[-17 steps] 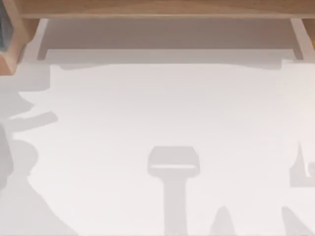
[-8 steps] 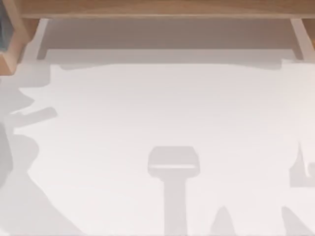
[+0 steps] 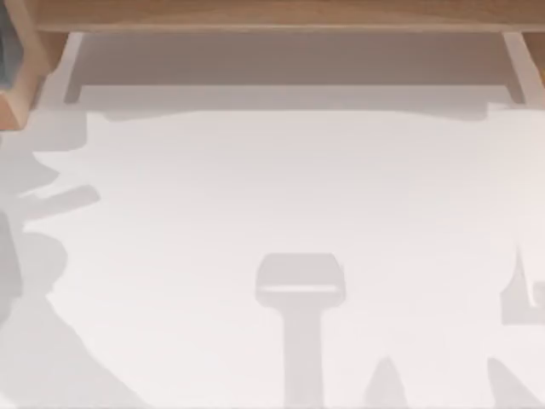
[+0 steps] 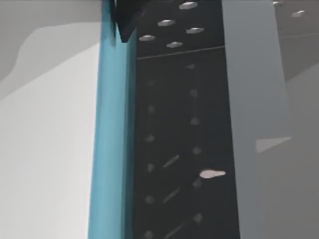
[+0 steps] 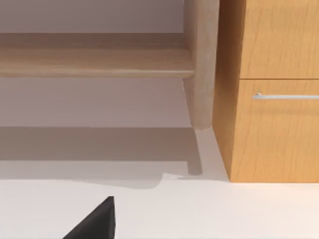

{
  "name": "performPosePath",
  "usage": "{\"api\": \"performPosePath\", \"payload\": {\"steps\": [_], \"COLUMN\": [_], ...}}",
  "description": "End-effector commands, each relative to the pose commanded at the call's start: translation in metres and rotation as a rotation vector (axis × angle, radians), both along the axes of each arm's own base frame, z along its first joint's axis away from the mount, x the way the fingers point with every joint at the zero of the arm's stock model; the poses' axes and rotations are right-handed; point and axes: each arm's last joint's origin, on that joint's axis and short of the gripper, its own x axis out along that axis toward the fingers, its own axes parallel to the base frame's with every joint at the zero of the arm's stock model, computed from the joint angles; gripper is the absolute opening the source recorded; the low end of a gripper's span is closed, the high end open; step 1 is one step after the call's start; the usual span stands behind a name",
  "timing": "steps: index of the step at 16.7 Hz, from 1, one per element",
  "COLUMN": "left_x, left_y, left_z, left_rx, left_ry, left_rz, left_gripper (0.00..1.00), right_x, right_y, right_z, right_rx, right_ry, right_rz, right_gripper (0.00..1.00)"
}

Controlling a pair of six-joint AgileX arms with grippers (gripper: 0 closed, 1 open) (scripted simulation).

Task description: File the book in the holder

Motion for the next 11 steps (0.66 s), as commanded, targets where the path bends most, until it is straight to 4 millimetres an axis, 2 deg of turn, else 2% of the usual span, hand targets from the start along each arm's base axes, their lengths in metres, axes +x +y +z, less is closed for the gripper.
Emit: {"api": "performPosePath", "payload": {"steps": [5, 11], "left_x": [0.0000, 0.0000], "left_y": [0.0000, 0.0000], "left_z": [0.0000, 0.0000], "left_rx": [0.000, 0.000], "left_ry": [0.000, 0.000], "left_rz": [0.000, 0.000], "left_gripper": [0.98, 1.00], "right_x": [0.0000, 0.0000], "right_y": [0.0000, 0.0000], "right_z": [0.0000, 0.0000], "right_rx": [0.000, 0.000], "right_ry": [0.000, 0.000], "right_rz": [0.000, 0.000], "right_gripper": [1.00, 1.00]}}
